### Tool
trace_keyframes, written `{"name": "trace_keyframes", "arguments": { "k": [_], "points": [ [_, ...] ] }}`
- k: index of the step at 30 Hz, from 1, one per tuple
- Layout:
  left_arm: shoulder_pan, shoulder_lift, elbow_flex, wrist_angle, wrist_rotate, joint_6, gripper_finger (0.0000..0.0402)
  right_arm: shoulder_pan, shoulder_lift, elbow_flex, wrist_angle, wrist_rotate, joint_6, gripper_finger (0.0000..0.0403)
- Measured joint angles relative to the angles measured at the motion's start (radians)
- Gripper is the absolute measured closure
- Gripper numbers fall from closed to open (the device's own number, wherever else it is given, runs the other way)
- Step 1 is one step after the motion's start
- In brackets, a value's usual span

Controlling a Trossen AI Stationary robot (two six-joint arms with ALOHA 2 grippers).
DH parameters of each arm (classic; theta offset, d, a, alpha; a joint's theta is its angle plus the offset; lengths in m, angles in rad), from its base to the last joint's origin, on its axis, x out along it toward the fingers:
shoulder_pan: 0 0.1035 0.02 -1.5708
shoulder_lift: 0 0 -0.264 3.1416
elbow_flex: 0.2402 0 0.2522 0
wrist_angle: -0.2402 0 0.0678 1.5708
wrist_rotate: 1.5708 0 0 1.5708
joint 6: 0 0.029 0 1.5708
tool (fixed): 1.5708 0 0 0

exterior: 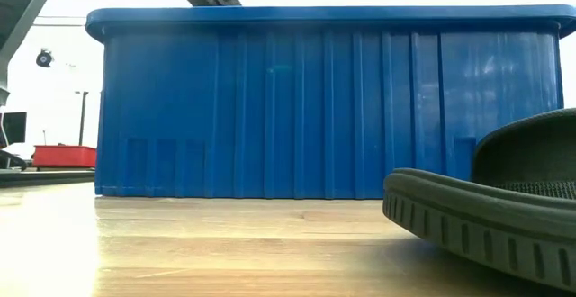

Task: Pick and place slides into bin
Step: Put the pink slipper into the blue bin

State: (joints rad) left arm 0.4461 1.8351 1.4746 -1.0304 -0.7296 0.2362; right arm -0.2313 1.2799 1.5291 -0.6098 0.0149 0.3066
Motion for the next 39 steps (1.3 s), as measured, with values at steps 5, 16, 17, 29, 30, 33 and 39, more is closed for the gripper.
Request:
{"name": "trace_keyframes", "arguments": {
  "k": [5, 16, 17, 29, 30, 33, 39],
  "points": [
    [0.002, 0.002, -0.058, 0.089, -0.011, 0.064, 0.0401, -0.013, 0.010, 0.000, 0.008, -0.046, 0.004, 0.0394],
    [0.007, 0.012, -0.182, 0.254, -0.001, 0.119, 0.0401, -0.012, 0.011, 0.000, 0.007, -0.051, 0.026, 0.0394],
    [0.007, 0.013, -0.189, 0.266, -0.003, 0.120, 0.0401, -0.012, 0.011, 0.000, 0.007, -0.052, 0.026, 0.0394],
    [0.013, 0.060, -0.231, 0.342, -0.005, 0.104, 0.0394, -0.012, 0.011, 0.000, 0.005, -0.085, 0.052, 0.0394],
    [0.013, 0.057, -0.231, 0.341, -0.005, 0.103, 0.0387, -0.011, 0.011, 0.000, 0.005, -0.090, 0.053, 0.0394],
    [0.021, 0.047, -0.221, 0.339, 0.010, 0.103, 0.0359, -0.011, 0.011, 0.000, 0.005, -0.094, 0.053, 0.0394],
    [0.031, 0.036, -0.196, 0.318, 0.062, 0.110, 0.0273, -0.011, 0.010, 0.000, 0.004, -0.098, 0.053, 0.0394]
  ]
}}
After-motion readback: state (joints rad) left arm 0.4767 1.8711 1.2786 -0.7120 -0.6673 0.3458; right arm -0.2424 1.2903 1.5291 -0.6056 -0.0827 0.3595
